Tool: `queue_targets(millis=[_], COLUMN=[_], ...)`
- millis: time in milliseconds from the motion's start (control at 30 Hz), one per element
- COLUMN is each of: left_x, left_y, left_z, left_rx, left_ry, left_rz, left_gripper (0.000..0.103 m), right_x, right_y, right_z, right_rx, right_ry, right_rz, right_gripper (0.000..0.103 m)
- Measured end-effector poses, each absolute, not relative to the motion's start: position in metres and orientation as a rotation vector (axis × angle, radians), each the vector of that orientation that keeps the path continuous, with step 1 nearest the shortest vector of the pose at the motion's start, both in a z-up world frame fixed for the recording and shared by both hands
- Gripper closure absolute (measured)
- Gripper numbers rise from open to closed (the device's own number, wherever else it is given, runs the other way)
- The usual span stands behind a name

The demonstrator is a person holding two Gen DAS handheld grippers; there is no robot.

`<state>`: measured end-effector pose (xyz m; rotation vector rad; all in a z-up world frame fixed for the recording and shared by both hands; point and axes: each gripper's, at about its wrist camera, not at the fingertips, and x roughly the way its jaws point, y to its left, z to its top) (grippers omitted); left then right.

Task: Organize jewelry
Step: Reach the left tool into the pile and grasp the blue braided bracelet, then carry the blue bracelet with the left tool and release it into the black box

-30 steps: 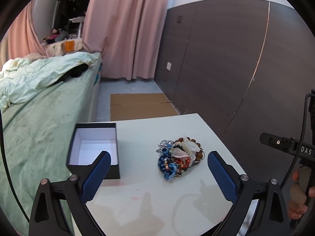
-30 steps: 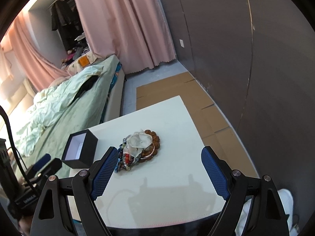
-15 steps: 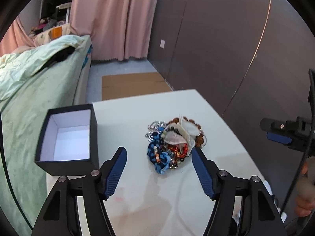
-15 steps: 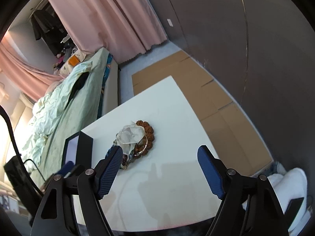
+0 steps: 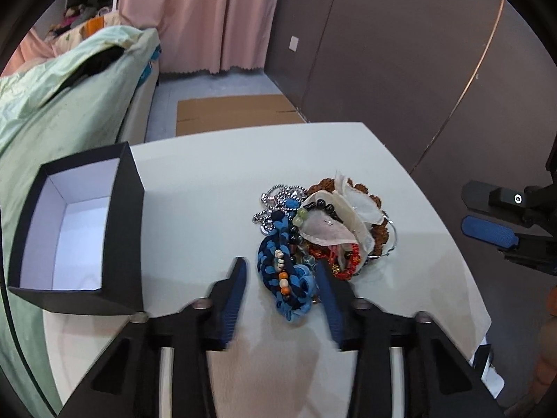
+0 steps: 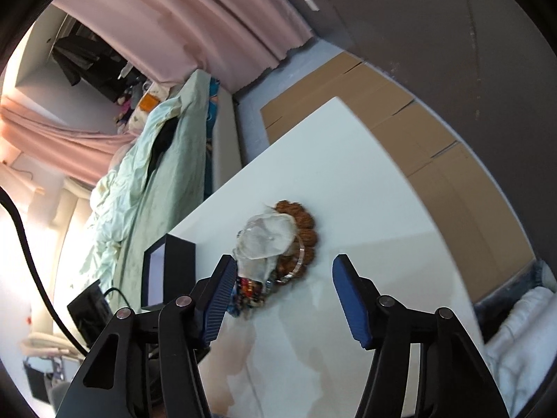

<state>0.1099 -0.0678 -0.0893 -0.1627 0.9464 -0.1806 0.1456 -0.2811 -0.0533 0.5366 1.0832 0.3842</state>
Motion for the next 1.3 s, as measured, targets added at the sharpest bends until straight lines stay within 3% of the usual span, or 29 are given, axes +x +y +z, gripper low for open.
queue_targets(millis=[67, 133, 667, 767, 833, 900, 1033, 1300], left_x=[0.113, 0.115, 0.122, 0.120, 0.117, 0.115, 0.109, 0.088], left_y=[-0.066, -0.066, -0.040, -0.035, -0.032, -0.029, -0.023, -0.015], left_z=[-0.090, -0.088, -0.062, -0.057, -0.054, -0.051, -0.044, -0.021], left_rx=[-0.197, -0.201, -0.298, -0.311, -0.313, -0.318, -0.323, -0.349], left_ry=[0.954, 0.954, 0.899, 0.889, 0.880, 0.874, 0.852, 0.780], left_rz=[-0.208, -0.217, -0.256, -0.258, -0.254, -0.249, -0.244, -0.257], left_gripper=[0.077, 0.095, 0.095, 0.095, 0.095, 0.095, 0.095, 0.095], right_x=[0.152, 0.157, 0.192, 0.195, 0.198, 0.197, 0.187, 0.165], right_y=[-0.272, -0.264, -0.224, -0.218, -0.220, -0.224, -0.231, -0.251], right_z=[-0.058, -0.063, -0.088, -0.095, -0.103, -0.105, -0.089, -0.057], right_rx=[0.526, 0.516, 0.466, 0.452, 0.473, 0.495, 0.528, 0.617], right_ry=[1.097, 1.114, 1.193, 1.218, 1.249, 1.254, 1.192, 1.051], right_rz=[0.402, 0.412, 0.446, 0.429, 0.407, 0.394, 0.424, 0.460], right_gripper=[0.043, 0.043, 0.043, 0.058, 0.082, 0.093, 0.099, 0.099])
